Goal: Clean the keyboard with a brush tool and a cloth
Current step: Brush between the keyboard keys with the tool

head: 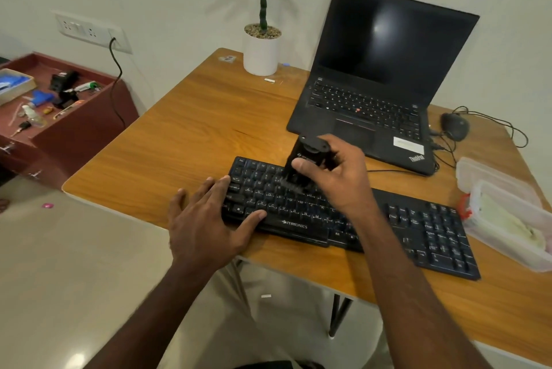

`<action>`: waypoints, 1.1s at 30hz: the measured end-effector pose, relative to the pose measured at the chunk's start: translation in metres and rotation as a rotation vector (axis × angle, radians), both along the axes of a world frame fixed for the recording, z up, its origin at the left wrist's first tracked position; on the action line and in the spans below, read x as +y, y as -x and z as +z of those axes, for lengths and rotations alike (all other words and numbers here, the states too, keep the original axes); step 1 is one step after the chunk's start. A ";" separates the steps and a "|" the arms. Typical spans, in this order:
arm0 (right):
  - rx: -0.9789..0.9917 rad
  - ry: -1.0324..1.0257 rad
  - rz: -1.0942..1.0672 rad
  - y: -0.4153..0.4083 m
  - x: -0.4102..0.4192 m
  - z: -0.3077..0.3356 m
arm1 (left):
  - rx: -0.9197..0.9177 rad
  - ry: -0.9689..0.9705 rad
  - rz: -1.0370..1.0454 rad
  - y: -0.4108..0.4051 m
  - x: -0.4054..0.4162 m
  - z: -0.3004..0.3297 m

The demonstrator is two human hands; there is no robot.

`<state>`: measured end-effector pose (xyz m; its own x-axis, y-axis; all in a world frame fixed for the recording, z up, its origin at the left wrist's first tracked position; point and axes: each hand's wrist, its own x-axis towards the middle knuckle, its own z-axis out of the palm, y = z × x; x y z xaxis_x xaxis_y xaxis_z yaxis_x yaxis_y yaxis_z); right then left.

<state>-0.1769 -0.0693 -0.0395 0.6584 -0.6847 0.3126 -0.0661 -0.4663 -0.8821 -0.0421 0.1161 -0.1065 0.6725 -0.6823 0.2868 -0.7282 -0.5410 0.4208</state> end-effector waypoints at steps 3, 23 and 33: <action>0.034 0.016 0.060 -0.004 0.012 -0.007 | -0.006 -0.012 -0.005 0.000 0.001 0.000; 0.183 -0.026 0.096 0.055 -0.025 0.007 | -0.010 -0.013 0.010 0.001 0.000 -0.001; 0.106 -0.005 0.132 0.040 -0.019 -0.002 | -0.018 -0.020 0.014 0.001 -0.001 -0.001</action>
